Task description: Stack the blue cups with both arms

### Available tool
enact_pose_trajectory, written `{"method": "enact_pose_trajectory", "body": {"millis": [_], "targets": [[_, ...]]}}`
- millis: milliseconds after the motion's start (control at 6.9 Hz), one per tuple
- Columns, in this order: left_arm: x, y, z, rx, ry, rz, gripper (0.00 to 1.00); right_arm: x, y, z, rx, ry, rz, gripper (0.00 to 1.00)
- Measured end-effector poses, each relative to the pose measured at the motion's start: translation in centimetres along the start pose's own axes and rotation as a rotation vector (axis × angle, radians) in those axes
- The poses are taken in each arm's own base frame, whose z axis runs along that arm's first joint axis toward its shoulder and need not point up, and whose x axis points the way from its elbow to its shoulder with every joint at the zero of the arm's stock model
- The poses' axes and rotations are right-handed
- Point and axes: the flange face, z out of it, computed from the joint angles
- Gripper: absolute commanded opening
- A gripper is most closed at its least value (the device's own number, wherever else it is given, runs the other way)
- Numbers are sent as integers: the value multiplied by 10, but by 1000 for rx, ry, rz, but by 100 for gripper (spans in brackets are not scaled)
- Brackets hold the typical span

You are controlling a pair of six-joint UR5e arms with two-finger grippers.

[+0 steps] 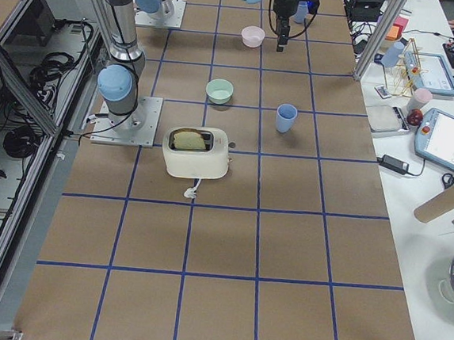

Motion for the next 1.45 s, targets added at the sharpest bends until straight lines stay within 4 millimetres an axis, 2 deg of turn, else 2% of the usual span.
{"method": "enact_pose_trajectory", "body": {"millis": [145, 290, 580, 725, 870, 1014, 1159, 1304, 1449], "targets": [[-3, -20, 8, 11, 0, -3, 100, 2, -1, 1, 0, 0, 1, 100], [-8, -57, 34, 23, -2, -2, 100, 3, -1, 1, -1, 2, 3, 100], [-42, -142, 122, 35, -19, -6, 99, 3, -1, 3, -5, 2, 3, 100], [-64, -175, 172, 40, -37, -18, 93, 4, -2, 4, -5, 2, 0, 100], [-77, -197, 217, 40, -49, -26, 79, 11, -5, 6, -6, -2, 10, 100], [-83, -213, 253, 40, -59, -28, 53, 31, -12, 12, -14, -4, 43, 100], [-85, -221, 277, 41, -64, -28, 19, 56, -27, 25, -13, -1, 83, 100], [-85, -224, 289, 39, -66, -27, 0, 76, -45, 43, -1, 7, 110, 100], [-85, -224, 295, 34, -67, -26, 0, 94, -61, 69, -6, 8, 124, 100]]}}
